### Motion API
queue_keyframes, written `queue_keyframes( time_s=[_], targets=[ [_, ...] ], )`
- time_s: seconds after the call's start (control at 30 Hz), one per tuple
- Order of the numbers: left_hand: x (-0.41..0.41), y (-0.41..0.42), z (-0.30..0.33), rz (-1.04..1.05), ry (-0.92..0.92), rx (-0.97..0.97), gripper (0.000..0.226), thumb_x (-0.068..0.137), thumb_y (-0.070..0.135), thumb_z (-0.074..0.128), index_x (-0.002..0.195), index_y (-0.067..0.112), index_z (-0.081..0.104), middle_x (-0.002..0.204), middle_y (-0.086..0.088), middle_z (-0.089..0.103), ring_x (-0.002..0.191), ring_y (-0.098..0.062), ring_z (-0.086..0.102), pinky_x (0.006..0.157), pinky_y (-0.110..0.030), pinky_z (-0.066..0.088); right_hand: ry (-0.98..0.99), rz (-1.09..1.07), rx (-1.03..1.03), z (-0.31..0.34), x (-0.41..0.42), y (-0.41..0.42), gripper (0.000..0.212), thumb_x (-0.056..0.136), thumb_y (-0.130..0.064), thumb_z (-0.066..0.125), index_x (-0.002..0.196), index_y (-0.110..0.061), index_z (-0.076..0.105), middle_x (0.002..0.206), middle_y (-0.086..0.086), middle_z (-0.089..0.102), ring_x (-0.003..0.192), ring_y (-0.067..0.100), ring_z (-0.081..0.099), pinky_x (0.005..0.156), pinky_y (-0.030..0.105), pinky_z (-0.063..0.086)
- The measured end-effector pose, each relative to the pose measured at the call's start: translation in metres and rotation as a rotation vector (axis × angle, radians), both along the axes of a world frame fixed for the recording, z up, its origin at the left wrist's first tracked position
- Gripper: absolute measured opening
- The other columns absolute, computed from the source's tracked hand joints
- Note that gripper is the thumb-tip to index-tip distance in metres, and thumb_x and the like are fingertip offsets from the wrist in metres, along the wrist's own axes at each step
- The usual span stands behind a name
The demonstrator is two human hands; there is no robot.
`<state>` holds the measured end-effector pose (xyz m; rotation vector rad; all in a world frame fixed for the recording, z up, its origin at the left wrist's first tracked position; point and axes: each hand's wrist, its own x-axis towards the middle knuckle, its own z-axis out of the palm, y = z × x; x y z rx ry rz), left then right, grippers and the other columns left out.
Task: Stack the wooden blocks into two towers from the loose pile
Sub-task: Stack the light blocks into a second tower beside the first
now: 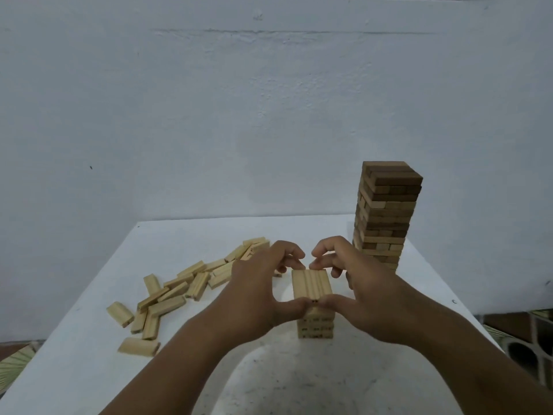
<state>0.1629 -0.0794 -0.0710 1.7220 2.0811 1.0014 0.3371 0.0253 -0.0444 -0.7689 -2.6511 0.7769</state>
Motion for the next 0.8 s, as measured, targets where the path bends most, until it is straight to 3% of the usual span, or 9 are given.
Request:
queue_keyframes(
  time_s=[0.13, 0.5, 0.67, 0.8],
  targets=[
    [0.005, 0.004, -0.007, 0.015, 0.01, -0.048, 0.067, 0.068, 0.054, 0.079, 0.118, 0.058, 0.035, 0.111, 0.036, 0.055, 0.112, 0.006, 0.049, 0.101, -0.039, 0.043, -0.018, -0.004, 0.0, -0.006, 0.004, 0.004, 0.064, 0.081, -0.03, 0.075, 0.114, -0.055, 0.027, 0.125, -0.029, 0.051, 0.107, -0.005, 0.048, 0.073, 0.009, 0.041],
    [0.01, 0.004, -0.012, 0.022, 0.029, -0.129, 0.068, 0.074, 0.053, 0.077, 0.122, 0.059, 0.029, 0.114, 0.033, 0.053, 0.109, 0.015, 0.037, 0.104, -0.032, 0.033, -0.033, -0.01, -0.041, -0.019, 0.004, 0.007, 0.066, 0.079, -0.028, 0.077, 0.115, -0.054, 0.027, 0.126, -0.029, 0.051, 0.108, -0.002, 0.049, 0.075, 0.007, 0.038],
    [0.009, 0.004, -0.011, 0.017, 0.032, -0.153, 0.069, 0.075, 0.056, 0.075, 0.124, 0.058, 0.027, 0.119, 0.032, 0.052, 0.113, 0.006, 0.042, 0.106, -0.033, 0.033, -0.034, -0.01, -0.054, -0.019, 0.004, 0.008, 0.064, 0.079, -0.031, 0.076, 0.114, -0.053, 0.028, 0.126, -0.032, 0.05, 0.108, -0.004, 0.049, 0.078, 0.009, 0.039],
    [0.009, 0.005, -0.012, 0.014, 0.042, -0.146, 0.068, 0.075, 0.055, 0.075, 0.121, 0.061, 0.024, 0.117, 0.035, 0.05, 0.112, 0.009, 0.041, 0.105, -0.031, 0.033, -0.035, -0.014, -0.047, -0.018, 0.003, 0.007, 0.063, 0.079, -0.032, 0.076, 0.115, -0.052, 0.029, 0.124, -0.033, 0.049, 0.107, -0.004, 0.049, 0.077, 0.008, 0.039]
  ],
)
